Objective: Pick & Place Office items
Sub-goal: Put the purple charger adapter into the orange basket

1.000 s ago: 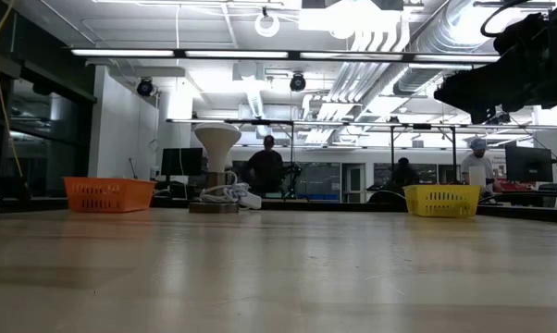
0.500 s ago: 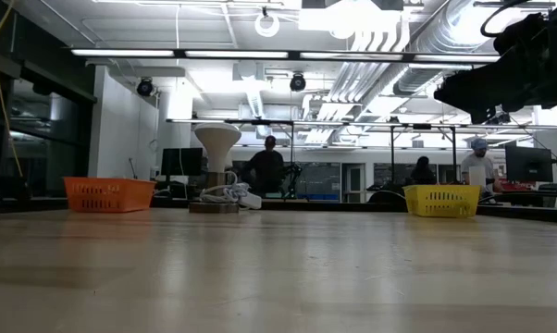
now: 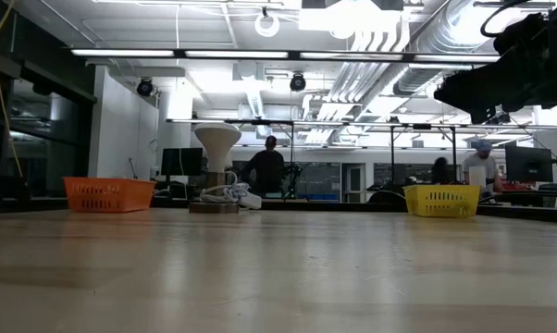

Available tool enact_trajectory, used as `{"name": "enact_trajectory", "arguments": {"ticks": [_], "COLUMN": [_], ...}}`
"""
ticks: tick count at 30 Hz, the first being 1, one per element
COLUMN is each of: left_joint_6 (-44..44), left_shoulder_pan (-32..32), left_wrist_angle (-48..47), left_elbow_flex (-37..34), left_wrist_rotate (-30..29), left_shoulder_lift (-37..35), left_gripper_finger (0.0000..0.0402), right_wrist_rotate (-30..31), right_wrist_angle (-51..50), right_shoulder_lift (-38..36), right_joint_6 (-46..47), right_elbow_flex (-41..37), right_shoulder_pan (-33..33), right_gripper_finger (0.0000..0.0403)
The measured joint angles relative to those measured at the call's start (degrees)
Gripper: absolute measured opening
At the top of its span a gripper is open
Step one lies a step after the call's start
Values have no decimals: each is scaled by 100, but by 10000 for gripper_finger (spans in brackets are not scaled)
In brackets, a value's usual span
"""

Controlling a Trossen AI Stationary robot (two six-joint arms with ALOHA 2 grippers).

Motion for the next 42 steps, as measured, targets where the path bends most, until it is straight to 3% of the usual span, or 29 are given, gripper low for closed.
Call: {"name": "enact_trajectory", "arguments": {"ticks": [34,42], "left_joint_6": [0,3], "left_shoulder_pan": [-20,-20], "left_wrist_angle": [40,35], "left_elbow_flex": [2,2], "left_wrist_rotate": [263,272], "left_shoulder_lift": [449,449], "left_gripper_finger": [167,134], "right_wrist_rotate": [0,0], "right_wrist_angle": [0,0], "right_shoulder_lift": [0,2], "right_joint_6": [0,0], "right_elbow_flex": [0,0], "right_shoulder_pan": [-2,-2], "right_gripper_finger": [195,195]}}
